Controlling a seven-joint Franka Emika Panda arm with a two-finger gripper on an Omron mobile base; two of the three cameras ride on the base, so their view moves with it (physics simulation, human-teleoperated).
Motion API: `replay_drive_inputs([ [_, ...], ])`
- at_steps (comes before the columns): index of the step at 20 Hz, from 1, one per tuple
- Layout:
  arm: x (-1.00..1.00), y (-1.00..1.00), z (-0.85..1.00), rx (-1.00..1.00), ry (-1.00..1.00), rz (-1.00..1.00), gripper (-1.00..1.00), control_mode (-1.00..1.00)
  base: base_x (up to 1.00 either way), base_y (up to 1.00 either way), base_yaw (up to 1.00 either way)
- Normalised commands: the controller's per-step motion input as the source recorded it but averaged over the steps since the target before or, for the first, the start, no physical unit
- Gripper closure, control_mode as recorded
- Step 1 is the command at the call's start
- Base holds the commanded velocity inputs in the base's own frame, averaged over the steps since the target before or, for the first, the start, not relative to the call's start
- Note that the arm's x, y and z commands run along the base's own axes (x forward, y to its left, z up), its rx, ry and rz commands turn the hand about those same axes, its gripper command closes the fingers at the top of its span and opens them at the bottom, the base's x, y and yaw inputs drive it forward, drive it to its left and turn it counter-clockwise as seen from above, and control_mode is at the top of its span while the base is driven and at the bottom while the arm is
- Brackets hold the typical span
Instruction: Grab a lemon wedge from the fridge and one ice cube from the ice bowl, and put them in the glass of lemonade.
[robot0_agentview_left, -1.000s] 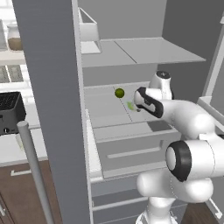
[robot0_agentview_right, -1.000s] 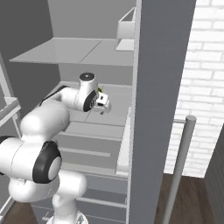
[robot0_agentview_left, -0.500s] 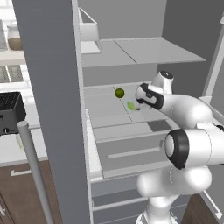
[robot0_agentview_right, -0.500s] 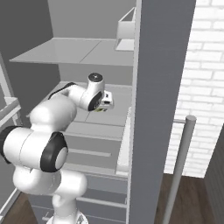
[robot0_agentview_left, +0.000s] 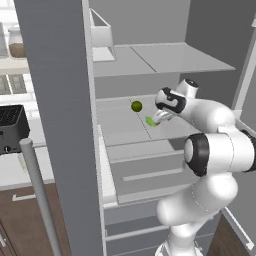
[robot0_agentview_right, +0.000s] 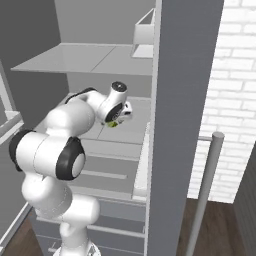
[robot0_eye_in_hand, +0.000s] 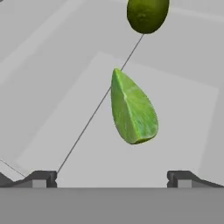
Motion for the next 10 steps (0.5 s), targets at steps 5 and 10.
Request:
replay_drive_inputs([
  [5, 0.52, 0.10, -0.05, -0.02, 0.00, 0.16, -1.00, -1.00, 0.00, 0.00, 0.00],
  [10, 0.53, 0.05, -0.05, -0.01, 0.00, 0.13, -1.00, -1.00, 0.00, 0.00, 0.00],
])
